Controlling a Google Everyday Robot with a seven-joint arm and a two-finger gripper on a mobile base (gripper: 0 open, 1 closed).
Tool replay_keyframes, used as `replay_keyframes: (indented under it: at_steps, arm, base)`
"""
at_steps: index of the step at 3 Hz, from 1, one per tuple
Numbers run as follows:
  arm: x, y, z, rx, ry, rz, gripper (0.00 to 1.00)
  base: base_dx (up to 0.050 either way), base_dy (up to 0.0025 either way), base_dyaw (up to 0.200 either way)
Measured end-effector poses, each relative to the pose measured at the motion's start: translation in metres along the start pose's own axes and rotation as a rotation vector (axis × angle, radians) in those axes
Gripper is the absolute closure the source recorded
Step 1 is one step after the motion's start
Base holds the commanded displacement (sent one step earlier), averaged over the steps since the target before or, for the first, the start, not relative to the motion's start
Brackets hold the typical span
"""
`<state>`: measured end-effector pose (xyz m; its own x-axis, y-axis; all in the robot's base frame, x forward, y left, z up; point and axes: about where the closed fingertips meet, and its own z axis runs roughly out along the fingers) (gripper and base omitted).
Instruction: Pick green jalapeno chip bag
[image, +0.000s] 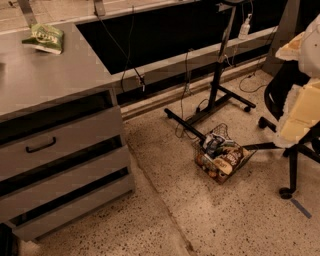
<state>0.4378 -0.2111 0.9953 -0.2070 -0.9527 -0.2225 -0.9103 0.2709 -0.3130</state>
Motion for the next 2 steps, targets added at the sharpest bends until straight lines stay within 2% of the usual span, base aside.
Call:
replay_keyframes:
  at_steps: [2]
  arm:
    - [0.0000, 0.0000, -0.0001, 0.000, 0.000, 0.000, 0.00]
  base:
    - [0.000, 0.00003, 0.094]
